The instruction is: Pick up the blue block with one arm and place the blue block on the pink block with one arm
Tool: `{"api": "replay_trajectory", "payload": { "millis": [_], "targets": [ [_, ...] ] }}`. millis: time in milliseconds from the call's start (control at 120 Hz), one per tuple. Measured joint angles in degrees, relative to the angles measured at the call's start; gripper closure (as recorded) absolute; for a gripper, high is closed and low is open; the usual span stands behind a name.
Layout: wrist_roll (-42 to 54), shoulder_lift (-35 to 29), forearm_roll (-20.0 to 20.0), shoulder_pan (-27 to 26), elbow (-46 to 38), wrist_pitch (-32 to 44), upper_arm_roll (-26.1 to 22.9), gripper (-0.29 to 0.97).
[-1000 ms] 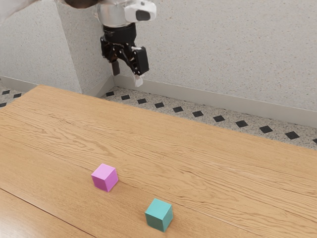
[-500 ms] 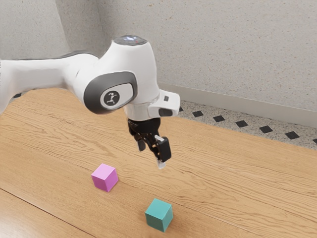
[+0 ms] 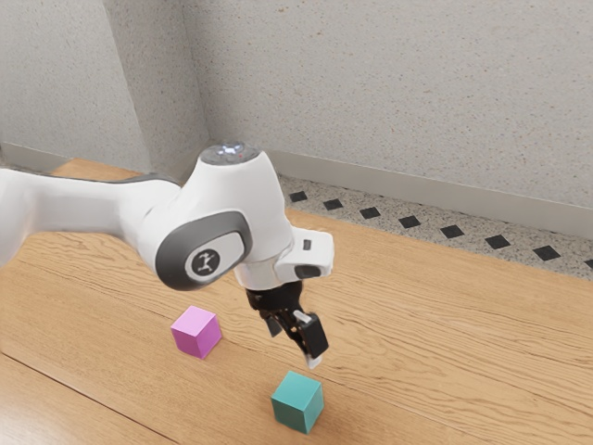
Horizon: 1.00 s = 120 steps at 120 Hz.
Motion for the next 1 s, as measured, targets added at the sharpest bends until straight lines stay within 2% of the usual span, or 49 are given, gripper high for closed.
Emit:
{"api": "replay_trajectory", "payload": {
  "millis": [333, 1000],
  "targets": [
    [-1.1, -3.1, -1.8, 0.0, -6.6, 2.6, 0.0, 0.00],
    [-2.2, 8.0, -1.9, 0.1, -6.4, 12.4, 1.0, 0.00]
  ]
}}
